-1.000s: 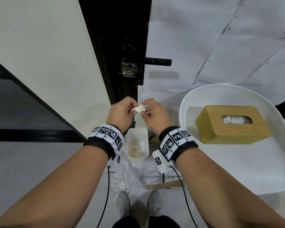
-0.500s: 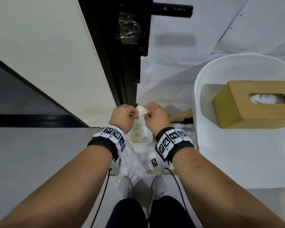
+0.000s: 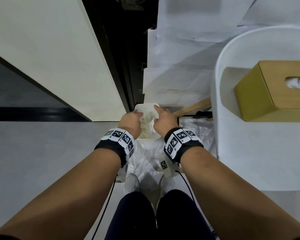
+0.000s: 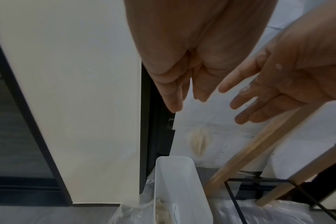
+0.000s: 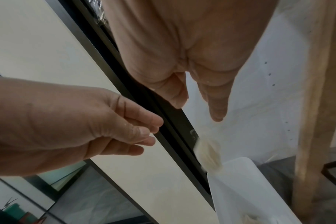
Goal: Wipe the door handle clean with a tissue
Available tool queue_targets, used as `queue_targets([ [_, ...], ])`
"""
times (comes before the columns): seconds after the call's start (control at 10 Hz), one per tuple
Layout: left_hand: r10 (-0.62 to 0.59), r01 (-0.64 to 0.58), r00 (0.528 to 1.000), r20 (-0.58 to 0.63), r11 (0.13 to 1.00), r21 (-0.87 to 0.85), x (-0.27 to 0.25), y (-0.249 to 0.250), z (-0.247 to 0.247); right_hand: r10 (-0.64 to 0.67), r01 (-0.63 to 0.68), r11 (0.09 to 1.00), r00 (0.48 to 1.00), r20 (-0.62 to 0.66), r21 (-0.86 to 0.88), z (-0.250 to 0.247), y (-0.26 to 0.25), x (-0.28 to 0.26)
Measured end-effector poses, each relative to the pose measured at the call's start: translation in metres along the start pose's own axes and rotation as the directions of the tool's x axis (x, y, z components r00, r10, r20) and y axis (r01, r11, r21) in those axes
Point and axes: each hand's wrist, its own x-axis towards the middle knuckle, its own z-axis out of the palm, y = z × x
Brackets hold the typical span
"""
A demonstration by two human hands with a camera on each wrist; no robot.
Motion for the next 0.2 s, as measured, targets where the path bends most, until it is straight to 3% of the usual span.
queue_targets([
  [0.2,-0.046,0.046,0.999,-0.004,0.999,-0.028,0.0015,0.0036,-0.0069,0.006,-0.003,0.998,0.999,-0.053,0.056,-0.0124,-0.0035,-0.0053],
])
